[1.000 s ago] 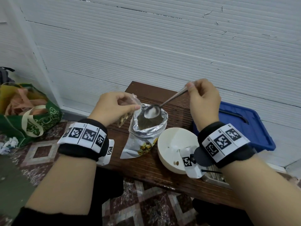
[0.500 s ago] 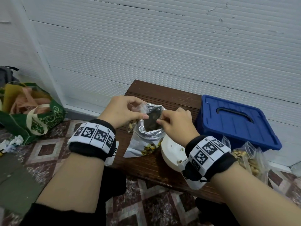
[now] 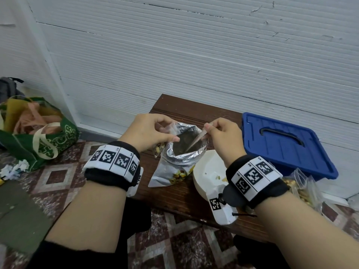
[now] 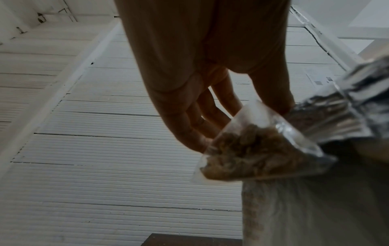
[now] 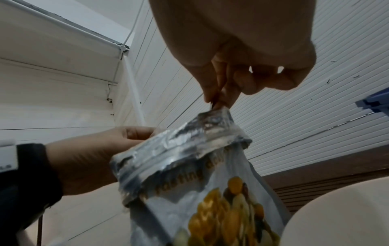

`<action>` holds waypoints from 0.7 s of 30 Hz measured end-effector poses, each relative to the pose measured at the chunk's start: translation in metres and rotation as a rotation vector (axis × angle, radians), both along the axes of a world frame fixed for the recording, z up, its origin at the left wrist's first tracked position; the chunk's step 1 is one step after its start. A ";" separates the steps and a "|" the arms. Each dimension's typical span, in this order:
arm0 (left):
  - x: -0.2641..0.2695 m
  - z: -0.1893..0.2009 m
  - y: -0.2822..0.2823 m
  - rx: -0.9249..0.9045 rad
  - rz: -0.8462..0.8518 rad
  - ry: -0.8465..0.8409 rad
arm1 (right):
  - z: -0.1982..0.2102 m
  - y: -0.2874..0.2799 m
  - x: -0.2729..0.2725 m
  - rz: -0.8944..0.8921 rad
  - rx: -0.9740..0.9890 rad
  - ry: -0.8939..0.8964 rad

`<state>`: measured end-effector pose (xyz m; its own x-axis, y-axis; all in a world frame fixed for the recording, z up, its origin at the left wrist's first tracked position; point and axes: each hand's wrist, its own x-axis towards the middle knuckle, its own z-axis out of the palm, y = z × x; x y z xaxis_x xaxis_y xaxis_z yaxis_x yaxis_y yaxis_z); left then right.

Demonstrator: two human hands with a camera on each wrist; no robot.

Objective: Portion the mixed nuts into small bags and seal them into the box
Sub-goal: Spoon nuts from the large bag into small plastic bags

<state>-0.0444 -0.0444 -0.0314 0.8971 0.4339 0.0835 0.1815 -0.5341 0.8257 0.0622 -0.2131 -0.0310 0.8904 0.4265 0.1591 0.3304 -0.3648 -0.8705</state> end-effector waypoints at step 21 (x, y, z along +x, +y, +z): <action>-0.007 0.007 0.005 0.000 0.026 -0.018 | 0.020 -0.017 0.034 -0.323 0.004 0.079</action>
